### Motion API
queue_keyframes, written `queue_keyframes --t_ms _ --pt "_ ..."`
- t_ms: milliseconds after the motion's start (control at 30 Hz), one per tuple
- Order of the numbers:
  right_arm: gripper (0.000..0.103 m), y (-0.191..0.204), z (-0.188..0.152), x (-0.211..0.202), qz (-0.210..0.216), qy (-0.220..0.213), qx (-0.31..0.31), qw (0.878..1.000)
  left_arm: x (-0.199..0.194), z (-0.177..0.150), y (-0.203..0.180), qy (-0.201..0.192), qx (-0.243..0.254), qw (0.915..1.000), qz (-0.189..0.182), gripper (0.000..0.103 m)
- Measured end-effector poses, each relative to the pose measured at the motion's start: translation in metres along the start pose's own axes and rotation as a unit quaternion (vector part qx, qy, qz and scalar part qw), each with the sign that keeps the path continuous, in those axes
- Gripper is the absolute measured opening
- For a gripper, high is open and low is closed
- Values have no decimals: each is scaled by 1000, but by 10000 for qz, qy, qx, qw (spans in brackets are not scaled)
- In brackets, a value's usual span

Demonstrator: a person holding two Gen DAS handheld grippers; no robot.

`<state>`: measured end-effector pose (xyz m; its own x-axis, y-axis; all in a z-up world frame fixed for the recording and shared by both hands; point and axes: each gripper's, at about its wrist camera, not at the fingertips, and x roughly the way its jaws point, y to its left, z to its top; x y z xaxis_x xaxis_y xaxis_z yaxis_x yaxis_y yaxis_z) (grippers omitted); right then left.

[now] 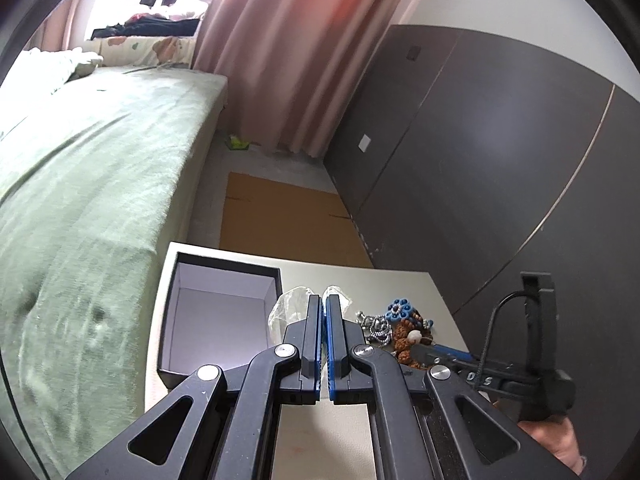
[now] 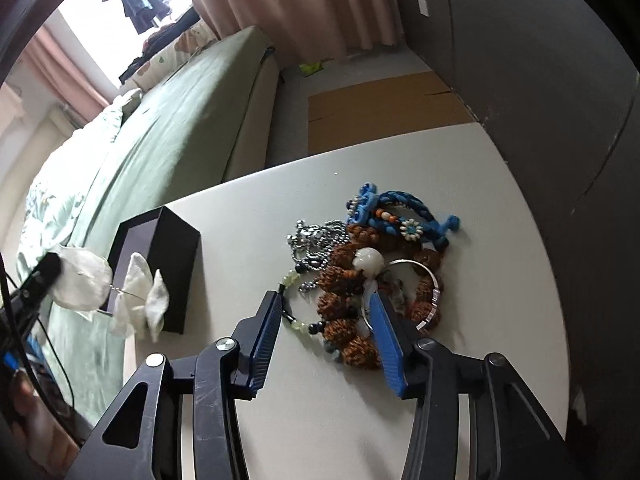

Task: Organize jewelry
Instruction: 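Carry the pouch toward the box with left gripper while right gripper grasps brown bracelet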

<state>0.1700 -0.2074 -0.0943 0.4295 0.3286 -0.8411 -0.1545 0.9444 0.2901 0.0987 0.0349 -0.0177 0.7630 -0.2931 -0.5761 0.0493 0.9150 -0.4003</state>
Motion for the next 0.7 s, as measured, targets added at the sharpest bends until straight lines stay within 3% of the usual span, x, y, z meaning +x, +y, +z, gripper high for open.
queue_keyframes --t_ms 100,167,233,267,433,700 --pt "47 8 -1 12 -174 111 -214 9996 -4 2 3 -83 -44 10000 -22 1" --pt "40 18 -4 27 -365 338 -462 9977 -8 4 5 -132 -67 9999 -38 1" --pt "22 24 -7 32 -694 405 -675 9945 -10 4 6 -163 -74 9998 -26 1" --pt "21 22 -5 31 -675 401 -654 9948 -10 5 6 -167 -74 9998 -12 1" --pt "20 1 10 -13 301 -193 105 9993 -13 5 9 -214 -103 9997 20 1" --pt "20 -25 11 -59 1506 -822 801 9819 -20 15 21 -405 -253 9988 48 1"
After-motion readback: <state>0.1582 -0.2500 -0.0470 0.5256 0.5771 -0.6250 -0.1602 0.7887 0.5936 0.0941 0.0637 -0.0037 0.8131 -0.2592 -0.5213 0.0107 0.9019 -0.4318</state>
